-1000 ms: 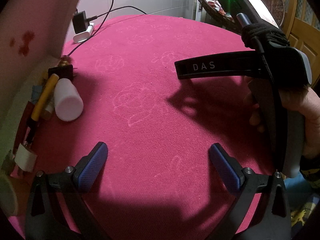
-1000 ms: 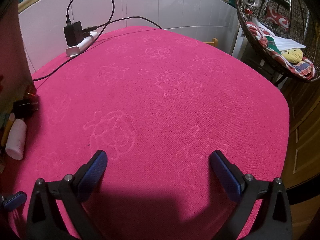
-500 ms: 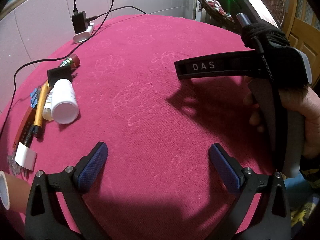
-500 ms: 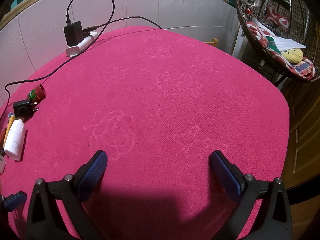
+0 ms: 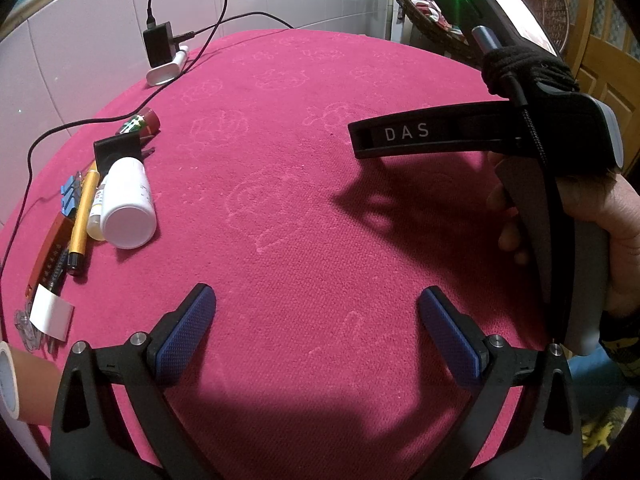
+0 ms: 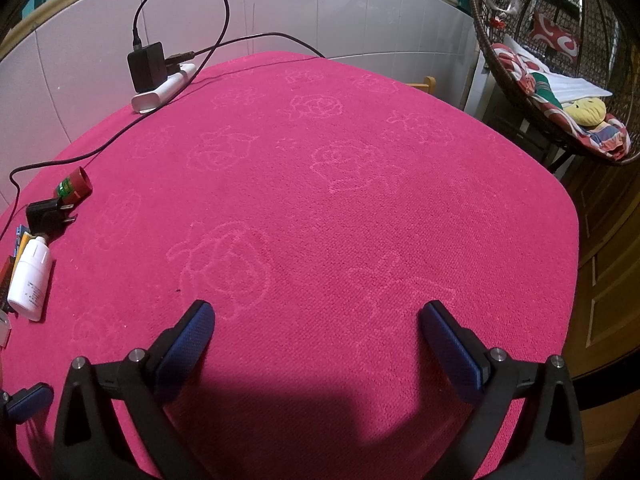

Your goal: Organize rigid objects

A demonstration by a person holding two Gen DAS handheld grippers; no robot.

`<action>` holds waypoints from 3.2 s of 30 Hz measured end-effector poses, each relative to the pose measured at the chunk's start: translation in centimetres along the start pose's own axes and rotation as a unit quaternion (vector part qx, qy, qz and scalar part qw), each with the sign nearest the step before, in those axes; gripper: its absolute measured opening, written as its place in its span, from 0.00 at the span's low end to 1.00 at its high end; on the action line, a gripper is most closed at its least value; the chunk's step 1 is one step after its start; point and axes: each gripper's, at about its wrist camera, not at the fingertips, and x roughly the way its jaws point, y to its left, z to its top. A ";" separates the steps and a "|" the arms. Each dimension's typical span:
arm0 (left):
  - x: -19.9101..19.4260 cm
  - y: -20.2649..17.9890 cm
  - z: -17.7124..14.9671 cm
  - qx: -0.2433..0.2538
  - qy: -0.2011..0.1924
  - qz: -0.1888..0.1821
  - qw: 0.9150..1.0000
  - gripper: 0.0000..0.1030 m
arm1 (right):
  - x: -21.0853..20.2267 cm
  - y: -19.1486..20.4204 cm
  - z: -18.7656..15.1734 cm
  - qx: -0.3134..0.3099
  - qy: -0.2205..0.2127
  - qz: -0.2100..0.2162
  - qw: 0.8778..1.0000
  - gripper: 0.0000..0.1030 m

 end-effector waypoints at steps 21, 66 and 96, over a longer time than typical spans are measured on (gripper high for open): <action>0.0 0.0 0.0 0.000 0.000 0.000 1.000 1.00 | -0.1 0.0 0.0 0.000 0.000 0.000 1.000 1.00; -8.2 15.9 -5.4 -0.101 -0.044 0.082 0.991 0.95 | -0.1 0.0 0.0 0.001 0.000 0.001 1.000 1.00; -14.1 12.6 -8.9 -0.199 -0.126 0.102 0.966 0.47 | -2.8 14.8 -0.9 -0.190 0.013 0.237 0.953 1.00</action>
